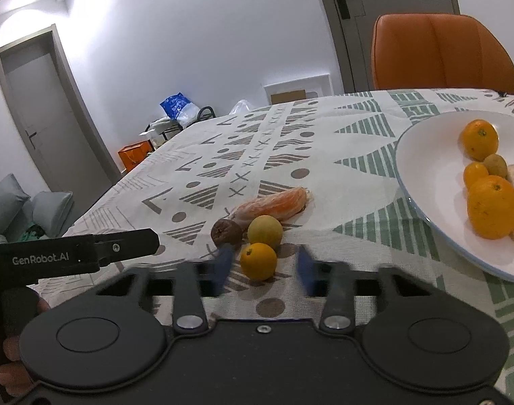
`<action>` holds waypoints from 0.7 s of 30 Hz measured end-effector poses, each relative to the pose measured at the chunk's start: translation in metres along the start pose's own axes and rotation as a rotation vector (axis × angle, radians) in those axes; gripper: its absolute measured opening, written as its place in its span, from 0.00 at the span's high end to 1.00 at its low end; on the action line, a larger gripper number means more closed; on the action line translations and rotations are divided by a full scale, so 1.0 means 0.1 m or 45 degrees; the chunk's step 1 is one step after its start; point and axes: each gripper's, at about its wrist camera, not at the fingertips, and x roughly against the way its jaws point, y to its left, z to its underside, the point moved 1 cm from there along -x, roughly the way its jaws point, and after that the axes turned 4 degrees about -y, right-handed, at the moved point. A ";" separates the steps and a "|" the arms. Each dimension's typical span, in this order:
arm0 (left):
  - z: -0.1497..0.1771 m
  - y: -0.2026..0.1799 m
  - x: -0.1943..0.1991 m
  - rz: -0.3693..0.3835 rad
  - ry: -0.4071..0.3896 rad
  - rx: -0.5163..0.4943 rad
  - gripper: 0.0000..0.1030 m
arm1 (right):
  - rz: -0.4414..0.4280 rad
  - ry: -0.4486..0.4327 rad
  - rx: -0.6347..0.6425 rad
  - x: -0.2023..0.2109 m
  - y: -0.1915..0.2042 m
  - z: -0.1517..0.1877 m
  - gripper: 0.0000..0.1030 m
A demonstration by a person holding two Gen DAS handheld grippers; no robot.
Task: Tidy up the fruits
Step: 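Grasp a small orange citrus with the right tool while the left tool grasps the brown round fruit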
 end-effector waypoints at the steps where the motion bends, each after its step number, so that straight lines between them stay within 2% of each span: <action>1: 0.00 -0.01 -0.01 0.006 0.000 -0.003 0.16 | -0.015 0.008 -0.012 0.00 -0.02 -0.01 0.79; 13: 0.00 -0.27 -0.15 0.071 -0.010 -0.050 0.19 | 0.011 -0.026 -0.016 0.16 -0.14 -0.05 0.79; 18: 0.02 -0.39 -0.21 0.096 -0.005 -0.096 0.31 | 0.028 -0.036 -0.031 0.23 -0.22 -0.07 0.79; 21: 0.02 -0.43 -0.27 0.105 0.014 -0.103 0.42 | 0.036 -0.043 -0.035 0.26 -0.26 -0.08 0.79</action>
